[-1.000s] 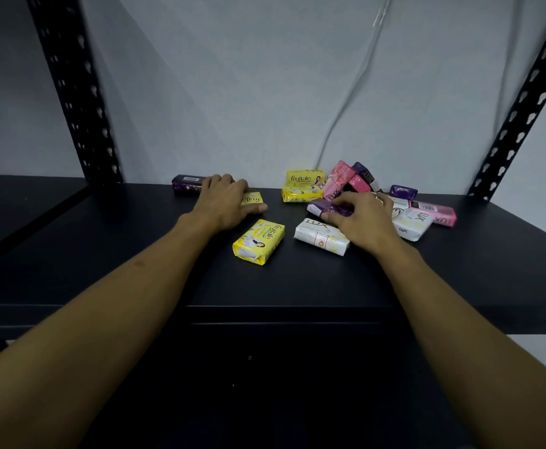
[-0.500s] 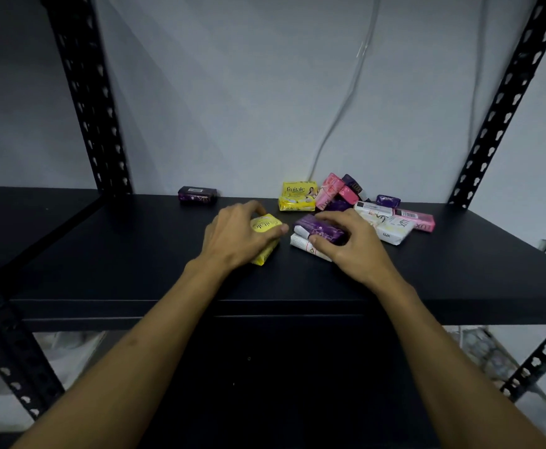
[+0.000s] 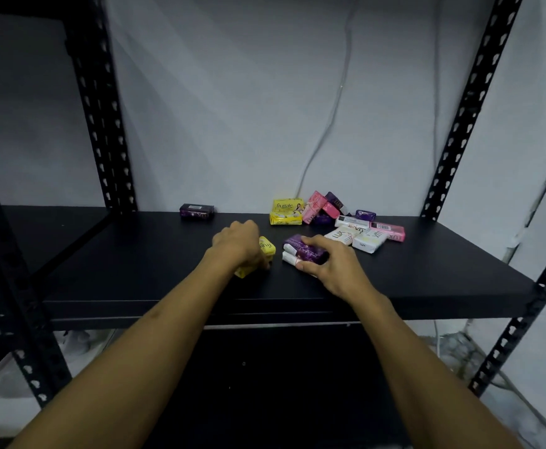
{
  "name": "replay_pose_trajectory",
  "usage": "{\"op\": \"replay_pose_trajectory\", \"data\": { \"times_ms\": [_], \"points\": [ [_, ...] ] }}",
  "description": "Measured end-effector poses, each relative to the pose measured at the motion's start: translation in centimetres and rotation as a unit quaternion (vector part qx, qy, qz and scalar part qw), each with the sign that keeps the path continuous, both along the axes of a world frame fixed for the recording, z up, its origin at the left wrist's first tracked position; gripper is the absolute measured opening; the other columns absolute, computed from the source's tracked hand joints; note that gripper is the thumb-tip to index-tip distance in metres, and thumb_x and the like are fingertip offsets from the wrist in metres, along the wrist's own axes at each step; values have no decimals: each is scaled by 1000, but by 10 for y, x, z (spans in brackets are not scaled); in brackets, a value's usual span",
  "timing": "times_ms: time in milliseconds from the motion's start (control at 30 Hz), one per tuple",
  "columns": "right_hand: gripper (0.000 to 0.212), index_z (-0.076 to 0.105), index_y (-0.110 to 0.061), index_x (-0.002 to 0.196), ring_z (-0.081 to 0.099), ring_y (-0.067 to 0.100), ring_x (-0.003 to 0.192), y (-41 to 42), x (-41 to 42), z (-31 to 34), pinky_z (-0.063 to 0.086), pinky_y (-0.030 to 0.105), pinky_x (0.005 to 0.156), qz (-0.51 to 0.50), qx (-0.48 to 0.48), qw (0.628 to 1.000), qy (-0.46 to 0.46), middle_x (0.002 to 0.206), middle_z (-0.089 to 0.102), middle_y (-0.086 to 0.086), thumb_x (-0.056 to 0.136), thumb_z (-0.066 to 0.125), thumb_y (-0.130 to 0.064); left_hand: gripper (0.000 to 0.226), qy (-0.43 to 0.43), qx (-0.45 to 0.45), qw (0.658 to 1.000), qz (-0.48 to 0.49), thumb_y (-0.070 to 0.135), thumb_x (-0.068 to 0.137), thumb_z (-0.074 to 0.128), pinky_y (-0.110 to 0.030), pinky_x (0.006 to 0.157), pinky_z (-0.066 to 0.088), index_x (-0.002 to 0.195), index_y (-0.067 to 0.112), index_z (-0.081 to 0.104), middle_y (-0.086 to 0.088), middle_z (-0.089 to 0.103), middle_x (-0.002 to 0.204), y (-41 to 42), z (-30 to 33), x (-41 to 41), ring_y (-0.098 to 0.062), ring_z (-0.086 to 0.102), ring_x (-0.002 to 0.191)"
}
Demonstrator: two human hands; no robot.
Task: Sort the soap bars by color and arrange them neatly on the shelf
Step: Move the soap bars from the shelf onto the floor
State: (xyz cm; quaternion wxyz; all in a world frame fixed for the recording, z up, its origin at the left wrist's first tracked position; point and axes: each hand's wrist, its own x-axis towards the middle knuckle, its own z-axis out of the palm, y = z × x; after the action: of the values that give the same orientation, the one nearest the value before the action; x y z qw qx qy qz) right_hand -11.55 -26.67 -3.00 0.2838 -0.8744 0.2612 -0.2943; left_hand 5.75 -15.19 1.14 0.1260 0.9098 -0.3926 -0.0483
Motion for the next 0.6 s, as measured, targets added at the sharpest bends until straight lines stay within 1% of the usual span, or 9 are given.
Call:
{"op": "replay_pose_trajectory", "data": {
  "times_ms": [133, 200, 267, 333, 433, 500, 533, 600],
  "points": [
    [51, 62, -25, 129, 46, 9, 97, 17, -22, 5, 35, 17, 76, -3, -18, 999, 34, 112, 56, -3, 82, 81, -29, 95, 66, -18, 997, 37, 37, 57, 95, -47, 92, 54, 138, 15, 51, -13, 52, 136, 12, 0, -3, -34, 57, 116],
    [49, 61, -25, 129, 39, 9, 99, 25, -33, 7, 34, 21, 81, -6, -23, 999, 48, 115, 57, -1, 83, 79, -29, 94, 79, -21, 995, 49, 36, 55, 96, -48, 92, 55, 136, 14, 53, -13, 53, 134, 21, 1, -8, -35, 58, 114],
    [47, 61, -25, 128, 37, 12, 102, 35, -44, 8, 35, 26, 84, -10, -28, 998, 53, 117, 59, 2, 84, 78, -30, 90, 76, -21, 995, 54, 36, 55, 97, -49, 90, 56, 132, 12, 56, -14, 56, 128, 32, 3, -14, -36, 60, 110],
    [45, 63, -23, 125, 44, 13, 100, 46, -58, 8, 37, 25, 83, -11, -34, 998, 42, 112, 62, 0, 83, 79, -30, 87, 72, -29, 996, 51, 37, 55, 97, -49, 89, 56, 129, 14, 59, -13, 58, 124, 46, 3, -22, -35, 61, 107],
    [46, 67, -20, 122, 62, 14, 92, 65, -84, 6, 45, 22, 78, -11, -40, 999, 17, 102, 69, -2, 80, 82, -31, 81, 71, -57, 995, 29, 36, 56, 97, -44, 87, 55, 128, 19, 63, -11, 61, 120, 72, 1, -44, -32, 61, 103],
    [50, 68, -20, 124, 65, 11, 89, 79, -106, -1, 51, 23, 81, -19, -36, 999, -3, 103, 72, -3, 78, 83, -32, 80, 61, -91, 994, 5, 37, 55, 97, -39, 84, 53, 127, 25, 65, -9, 63, 120, 92, -7, -67, -31, 61, 105],
    [52, 67, -20, 126, 65, 9, 90, 88, -118, -9, 52, 21, 83, -20, -30, 999, -12, 105, 71, -5, 78, 83, -33, 81, 59, -113, 992, -4, 39, 54, 97, -39, 84, 52, 127, 27, 66, -8, 64, 121, 101, -16, -82, -30, 60, 107],
    [54, 66, -21, 128, 64, 4, 92, 109, -146, -34, 48, 10, 82, -25, -3, 999, -22, 106, 68, -11, 78, 84, -33, 82, 74, -160, 984, -16, 41, 54, 96, -37, 89, 51, 129, 28, 65, -7, 64, 121, 120, -44, -113, -29, 60, 111]
  ]
}}
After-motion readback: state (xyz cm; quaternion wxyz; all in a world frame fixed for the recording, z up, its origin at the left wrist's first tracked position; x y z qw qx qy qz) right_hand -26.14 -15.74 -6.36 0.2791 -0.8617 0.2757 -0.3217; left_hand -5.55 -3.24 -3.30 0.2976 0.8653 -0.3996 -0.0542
